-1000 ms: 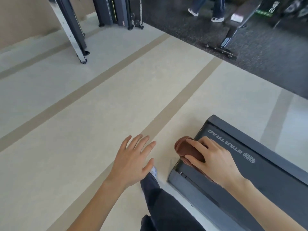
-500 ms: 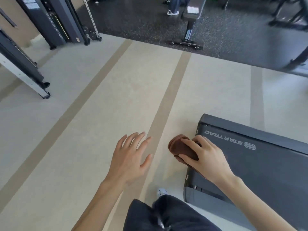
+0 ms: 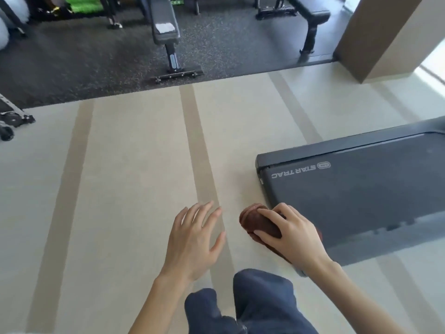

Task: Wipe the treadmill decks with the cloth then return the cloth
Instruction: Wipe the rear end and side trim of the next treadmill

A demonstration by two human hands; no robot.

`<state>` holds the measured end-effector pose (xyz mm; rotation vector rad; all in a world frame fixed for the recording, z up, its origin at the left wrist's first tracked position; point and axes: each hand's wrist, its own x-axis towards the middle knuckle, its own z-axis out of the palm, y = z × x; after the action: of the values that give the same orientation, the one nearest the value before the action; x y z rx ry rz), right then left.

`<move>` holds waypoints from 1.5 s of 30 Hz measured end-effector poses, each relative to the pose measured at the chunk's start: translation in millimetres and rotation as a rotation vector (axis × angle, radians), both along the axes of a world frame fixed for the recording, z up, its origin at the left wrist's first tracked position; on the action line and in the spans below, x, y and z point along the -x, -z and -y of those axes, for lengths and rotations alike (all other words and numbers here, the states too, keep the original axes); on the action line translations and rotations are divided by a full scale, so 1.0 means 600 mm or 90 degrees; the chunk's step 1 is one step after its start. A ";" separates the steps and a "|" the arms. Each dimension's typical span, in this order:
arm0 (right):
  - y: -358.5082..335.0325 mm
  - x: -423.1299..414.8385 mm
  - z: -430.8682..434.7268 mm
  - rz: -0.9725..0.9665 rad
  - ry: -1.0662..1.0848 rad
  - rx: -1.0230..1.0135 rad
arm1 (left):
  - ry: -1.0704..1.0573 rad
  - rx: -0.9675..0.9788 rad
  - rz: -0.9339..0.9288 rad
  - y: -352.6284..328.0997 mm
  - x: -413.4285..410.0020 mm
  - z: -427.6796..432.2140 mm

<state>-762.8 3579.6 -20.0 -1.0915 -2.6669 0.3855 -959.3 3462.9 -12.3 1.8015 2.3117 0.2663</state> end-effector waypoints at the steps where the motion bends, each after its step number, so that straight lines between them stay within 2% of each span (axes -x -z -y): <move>1: -0.005 0.011 0.002 0.009 0.021 -0.002 | 0.033 -0.001 -0.006 -0.001 0.018 -0.009; 10: 0.012 0.067 -0.054 0.025 0.260 0.048 | 0.248 -0.013 0.001 0.036 0.117 -0.166; 17: 0.030 0.117 -0.190 0.041 0.368 0.081 | 0.407 0.008 -0.005 0.044 0.165 -0.371; 24: 0.017 0.179 -0.339 0.010 0.464 0.079 | 0.475 -0.031 -0.010 0.029 0.224 -0.570; 28: 0.017 0.233 -0.383 -0.032 0.528 0.068 | 0.536 -0.005 -0.019 0.038 0.267 -0.649; 40: 0.032 0.480 -0.500 -0.071 0.750 0.074 | 0.704 -0.018 -0.024 0.043 0.504 -0.903; 45: 0.027 0.513 -0.543 -0.082 0.829 0.079 | 0.806 -0.018 -0.031 0.037 0.500 -1.007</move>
<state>-1070.8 3905.6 -35.9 -2.3572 -1.3399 0.3019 -1259.3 4067.2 -34.8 2.8150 0.7965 0.0300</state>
